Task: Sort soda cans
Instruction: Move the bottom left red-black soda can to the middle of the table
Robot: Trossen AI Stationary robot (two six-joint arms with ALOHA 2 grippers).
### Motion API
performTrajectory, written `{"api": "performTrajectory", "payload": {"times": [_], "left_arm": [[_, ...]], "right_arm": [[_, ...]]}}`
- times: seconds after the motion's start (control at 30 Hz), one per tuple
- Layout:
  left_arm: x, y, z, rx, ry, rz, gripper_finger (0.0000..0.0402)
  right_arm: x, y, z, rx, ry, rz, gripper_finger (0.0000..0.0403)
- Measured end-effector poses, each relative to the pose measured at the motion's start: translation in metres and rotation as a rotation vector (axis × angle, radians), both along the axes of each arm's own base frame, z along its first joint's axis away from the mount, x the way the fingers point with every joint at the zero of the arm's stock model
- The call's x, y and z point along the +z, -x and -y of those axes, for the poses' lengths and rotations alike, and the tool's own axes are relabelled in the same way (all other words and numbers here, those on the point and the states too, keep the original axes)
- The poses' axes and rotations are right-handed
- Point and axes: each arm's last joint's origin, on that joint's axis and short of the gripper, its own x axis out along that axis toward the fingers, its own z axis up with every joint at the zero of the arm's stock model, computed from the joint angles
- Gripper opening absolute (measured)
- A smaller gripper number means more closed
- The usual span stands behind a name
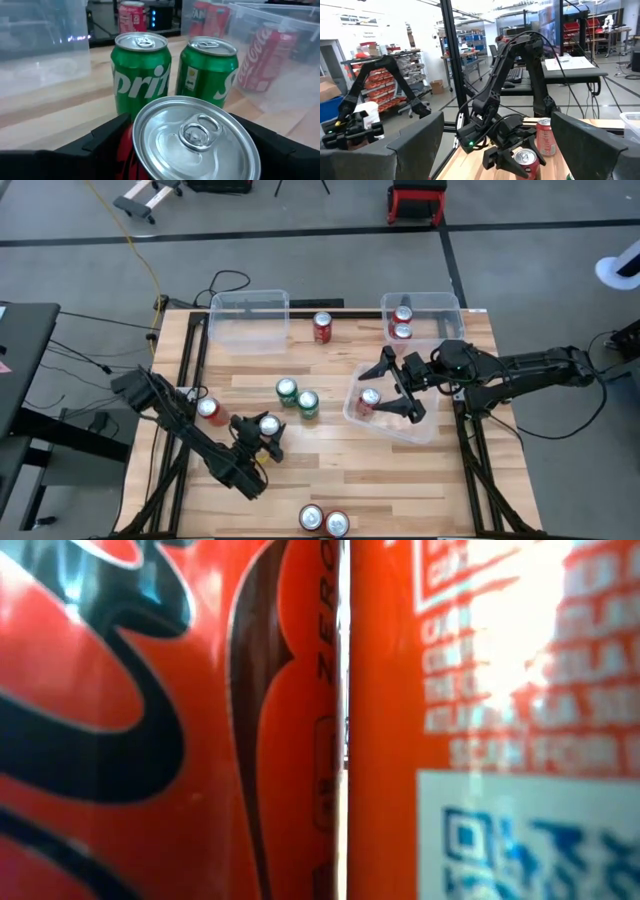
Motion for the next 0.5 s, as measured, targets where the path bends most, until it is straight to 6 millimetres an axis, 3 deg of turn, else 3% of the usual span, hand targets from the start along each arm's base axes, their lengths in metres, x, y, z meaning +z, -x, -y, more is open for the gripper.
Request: {"api": "performTrajectory", "payload": {"times": [0.1,0.3,0.5], "left_arm": [[0.001,-0.001,-0.001,0.005,0.011,0.007,0.0297],[0.011,0.001,-0.002,0.004,0.04,0.021,0.0384],[0.034,0.004,-0.005,-0.02,0.039,0.022,0.0383]], "right_arm": [[0.0,0.0,0.0,-0.013,-0.001,0.0,0.0385],[-0.002,0.0,0.0,-0.013,0.006,-0.018,0.0385],[-0.005,-0.003,0.0,-0.015,0.007,-0.04,0.0385]]}}
